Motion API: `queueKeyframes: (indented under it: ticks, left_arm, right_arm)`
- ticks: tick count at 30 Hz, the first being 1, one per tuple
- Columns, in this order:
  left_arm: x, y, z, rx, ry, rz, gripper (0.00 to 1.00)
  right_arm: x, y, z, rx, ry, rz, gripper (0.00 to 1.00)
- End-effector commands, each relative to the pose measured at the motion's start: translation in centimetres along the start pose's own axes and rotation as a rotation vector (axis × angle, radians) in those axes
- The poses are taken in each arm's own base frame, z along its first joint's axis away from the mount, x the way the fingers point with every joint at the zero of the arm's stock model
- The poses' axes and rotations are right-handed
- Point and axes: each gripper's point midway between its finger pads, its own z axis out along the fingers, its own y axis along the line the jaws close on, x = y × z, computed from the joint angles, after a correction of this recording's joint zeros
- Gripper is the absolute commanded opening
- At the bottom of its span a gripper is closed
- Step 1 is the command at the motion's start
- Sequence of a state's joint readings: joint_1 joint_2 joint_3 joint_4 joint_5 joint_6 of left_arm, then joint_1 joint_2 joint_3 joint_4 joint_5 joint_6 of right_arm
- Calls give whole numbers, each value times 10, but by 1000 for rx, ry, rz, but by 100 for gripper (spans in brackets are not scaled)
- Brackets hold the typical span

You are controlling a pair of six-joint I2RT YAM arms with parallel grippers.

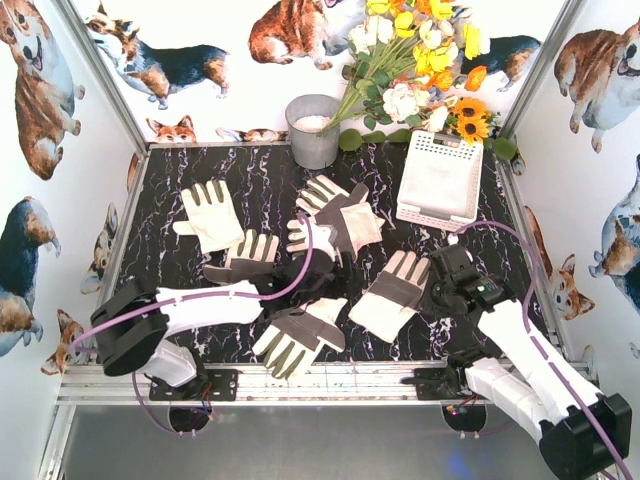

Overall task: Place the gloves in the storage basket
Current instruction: Adjust the glove at the center of the board.

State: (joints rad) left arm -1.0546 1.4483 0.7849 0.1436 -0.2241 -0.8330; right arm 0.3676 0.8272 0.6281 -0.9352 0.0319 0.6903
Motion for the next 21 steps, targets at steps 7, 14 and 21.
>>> queueKeyframes:
  ticks: [7,14,21]
  left_arm:
    - [10,-41,51,120,40,-44,50]
    - [29,-35,83,82,99,-7,46]
    - [44,-22,106,19,149,56,46]
  right_arm:
    - [-8,2,0,-71,-134,71,0]
    - [-7,5,-3,-106,-153,95,0]
    - [-1,5,3,-117,-132,104,0]
